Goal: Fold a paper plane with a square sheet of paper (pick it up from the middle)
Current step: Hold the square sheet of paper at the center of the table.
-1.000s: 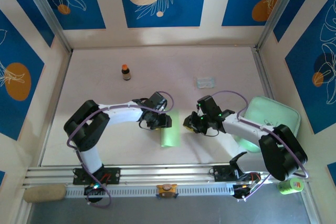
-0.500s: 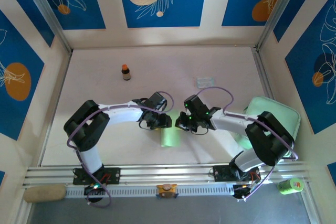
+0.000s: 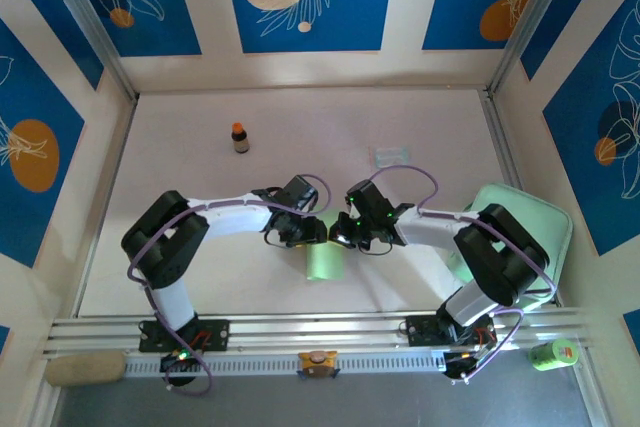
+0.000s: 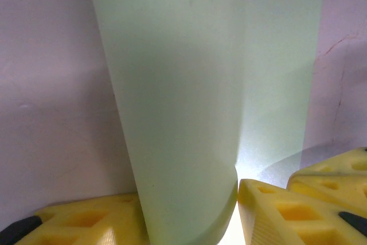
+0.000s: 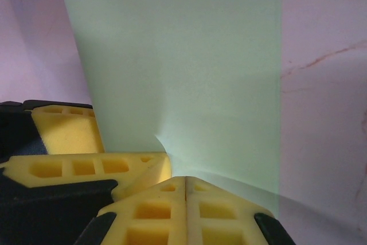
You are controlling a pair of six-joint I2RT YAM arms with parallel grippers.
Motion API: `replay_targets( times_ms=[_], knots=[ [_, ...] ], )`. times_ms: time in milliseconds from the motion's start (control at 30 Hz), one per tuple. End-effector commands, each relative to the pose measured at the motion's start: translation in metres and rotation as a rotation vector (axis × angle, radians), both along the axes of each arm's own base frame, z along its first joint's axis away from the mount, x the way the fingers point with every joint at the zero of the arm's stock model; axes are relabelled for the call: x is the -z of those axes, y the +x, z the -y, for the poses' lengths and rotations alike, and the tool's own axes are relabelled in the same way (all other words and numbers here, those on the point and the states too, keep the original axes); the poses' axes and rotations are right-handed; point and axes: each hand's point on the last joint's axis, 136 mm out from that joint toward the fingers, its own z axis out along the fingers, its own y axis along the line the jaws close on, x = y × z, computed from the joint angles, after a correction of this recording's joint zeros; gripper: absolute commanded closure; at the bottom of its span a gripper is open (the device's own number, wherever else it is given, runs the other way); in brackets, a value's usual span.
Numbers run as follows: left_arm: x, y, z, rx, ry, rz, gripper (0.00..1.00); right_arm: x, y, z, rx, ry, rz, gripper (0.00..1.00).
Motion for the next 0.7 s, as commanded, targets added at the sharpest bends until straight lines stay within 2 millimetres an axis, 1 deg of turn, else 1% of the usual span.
replay_targets(
  times_ms=[0, 200, 333, 400, 567, 667],
  knots=[
    [0.052, -0.006, -0.023, 0.000, 0.126, -0.015, 0.50, 0.007, -0.005, -0.002, -0.016, 0.012, -0.033, 1.00],
    [0.053, -0.007, -0.022, -0.003, 0.120, -0.018, 0.50, 0.029, -0.015, 0.006, -0.018, -0.024, -0.085, 1.00],
    [0.052, -0.006, -0.022, -0.003, 0.117, -0.014, 0.50, 0.047, -0.025, 0.019, -0.008, -0.077, -0.121, 1.00],
    [0.052, -0.006, -0.022, -0.003, 0.118, -0.015, 0.50, 0.052, -0.028, 0.024, -0.003, -0.092, -0.129, 1.00],
    [0.049, -0.006, -0.020, -0.005, 0.107, -0.012, 0.50, 0.050, -0.026, 0.026, -0.011, -0.097, -0.122, 1.00],
    [0.038, -0.003, -0.018, -0.014, 0.087, 0.008, 0.49, 0.049, -0.023, 0.026, -0.027, -0.096, -0.111, 1.00]
  ],
)
